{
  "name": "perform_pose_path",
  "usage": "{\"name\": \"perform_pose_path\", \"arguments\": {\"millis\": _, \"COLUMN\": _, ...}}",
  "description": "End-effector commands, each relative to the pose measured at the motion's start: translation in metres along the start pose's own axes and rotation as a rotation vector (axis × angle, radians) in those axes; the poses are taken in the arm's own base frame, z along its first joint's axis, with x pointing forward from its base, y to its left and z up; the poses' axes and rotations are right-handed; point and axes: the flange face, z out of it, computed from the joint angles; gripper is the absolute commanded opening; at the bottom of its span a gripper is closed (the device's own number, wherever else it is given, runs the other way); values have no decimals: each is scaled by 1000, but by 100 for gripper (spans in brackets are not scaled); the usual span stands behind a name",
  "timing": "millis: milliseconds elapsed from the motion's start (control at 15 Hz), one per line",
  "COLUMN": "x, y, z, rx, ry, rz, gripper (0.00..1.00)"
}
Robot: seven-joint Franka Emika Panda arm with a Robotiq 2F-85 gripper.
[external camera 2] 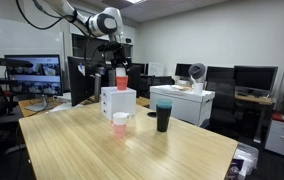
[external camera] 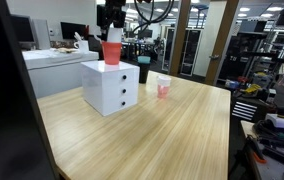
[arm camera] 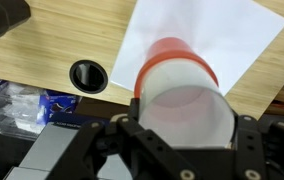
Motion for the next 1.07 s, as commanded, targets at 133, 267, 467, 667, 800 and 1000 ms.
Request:
{"name": "perform_pose_path", "arguments": {"millis": 133, "x": -25, "y": -1, "z": 11, "rx": 19, "ry": 2, "rz": -48, "gripper": 47}}
{"name": "perform_pose_path", "arguments": {"millis": 267, "x": -28, "y": -1, "z": 10, "rx": 21, "ry": 6, "rz": -50, "gripper": 47}}
{"name": "perform_pose_path", "arguments": {"millis": 467, "x": -31, "y": -1, "z": 9, "rx": 23, "ry": 2, "rz": -47, "gripper": 47}}
{"name": "perform_pose_path", "arguments": {"millis": 667, "x": -32, "y": 0, "z": 9, "rx": 22, "ry": -3, "rz": -47, "gripper": 47}}
{"name": "perform_pose_path", "arguments": {"millis": 800, "x": -32, "y": 0, "z": 9, "rx": 21, "ry": -6, "rz": -47, "gripper": 47}}
{"name": "perform_pose_path", "arguments": {"millis": 1000, "x": -32, "y": 0, "z": 9, "rx": 20, "ry": -8, "rz": -46, "gripper": 80}}
